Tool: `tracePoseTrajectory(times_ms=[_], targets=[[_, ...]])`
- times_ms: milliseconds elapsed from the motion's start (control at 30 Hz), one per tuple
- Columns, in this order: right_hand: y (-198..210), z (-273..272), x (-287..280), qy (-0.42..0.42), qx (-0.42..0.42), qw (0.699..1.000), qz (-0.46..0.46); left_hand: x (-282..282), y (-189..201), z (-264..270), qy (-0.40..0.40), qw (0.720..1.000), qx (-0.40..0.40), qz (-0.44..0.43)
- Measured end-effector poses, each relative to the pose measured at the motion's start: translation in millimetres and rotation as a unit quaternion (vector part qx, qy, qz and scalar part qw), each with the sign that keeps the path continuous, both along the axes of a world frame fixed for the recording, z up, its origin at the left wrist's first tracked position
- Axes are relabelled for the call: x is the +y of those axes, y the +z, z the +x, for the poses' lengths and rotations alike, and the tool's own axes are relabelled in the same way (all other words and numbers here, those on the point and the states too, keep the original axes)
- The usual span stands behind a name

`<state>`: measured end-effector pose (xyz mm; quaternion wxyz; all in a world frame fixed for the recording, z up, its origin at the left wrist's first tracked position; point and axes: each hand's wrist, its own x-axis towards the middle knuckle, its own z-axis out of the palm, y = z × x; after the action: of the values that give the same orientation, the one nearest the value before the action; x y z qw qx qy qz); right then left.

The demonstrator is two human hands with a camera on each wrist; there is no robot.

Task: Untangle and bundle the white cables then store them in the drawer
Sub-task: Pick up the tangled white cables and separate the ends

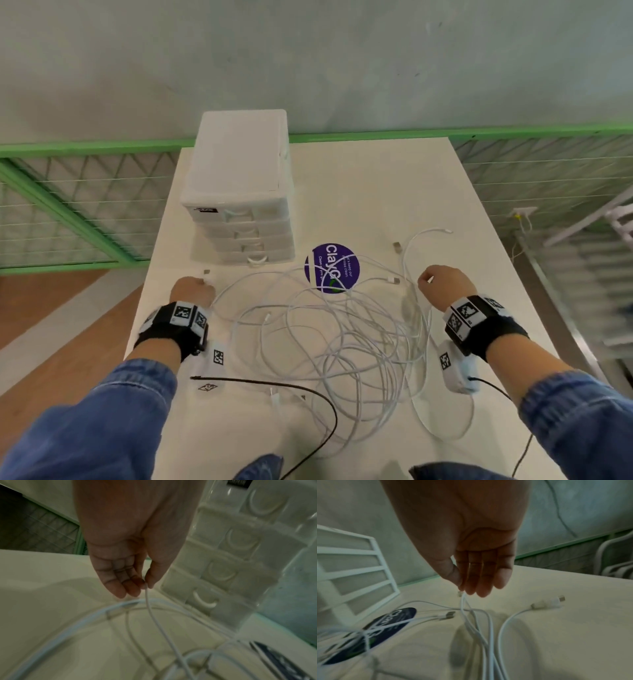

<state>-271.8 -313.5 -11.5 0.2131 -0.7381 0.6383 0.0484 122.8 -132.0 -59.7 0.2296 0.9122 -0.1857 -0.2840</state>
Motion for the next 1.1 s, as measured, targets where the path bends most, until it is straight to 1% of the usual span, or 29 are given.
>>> tracePoseTrajectory(times_ms=[67,133,200,233,333,500,600,733,800,967,1100], targets=[[-11,0,-14,-0.016,0.001,1.0,0.011,2,7,-2,0.026,0.997,0.021,-0.065],[-21,2,-23,-0.025,0.006,0.999,0.029,2,20,-7,0.025,0.991,0.055,-0.117],[-30,7,-30,-0.025,0.0,0.998,0.049,2,37,-16,0.032,0.976,0.104,-0.188],[-33,10,-33,-0.025,-0.008,0.998,0.056,2,46,-21,0.03,0.969,0.111,-0.219],[-41,20,-39,-0.018,-0.019,0.997,0.066,5,74,-39,0.0,0.957,0.086,-0.277],[-48,22,-42,-0.017,-0.023,0.996,0.079,0,116,-60,-0.062,0.935,0.057,-0.345],[-49,22,-38,-0.003,-0.011,0.997,0.078,-1,126,-74,-0.085,0.932,0.018,-0.352],[-45,19,-35,0.028,0.009,0.996,0.084,-2,127,-87,-0.119,0.931,-0.013,-0.346],[-44,15,-34,0.04,0.006,0.996,0.076,-1,124,-93,-0.138,0.936,-0.022,-0.324],[-43,8,-29,0.051,0.002,0.997,0.058,-11,109,-116,-0.176,0.947,-0.015,-0.268],[-41,9,-28,0.053,0.019,0.996,0.066,-36,97,-137,-0.216,0.951,-0.065,-0.209]])
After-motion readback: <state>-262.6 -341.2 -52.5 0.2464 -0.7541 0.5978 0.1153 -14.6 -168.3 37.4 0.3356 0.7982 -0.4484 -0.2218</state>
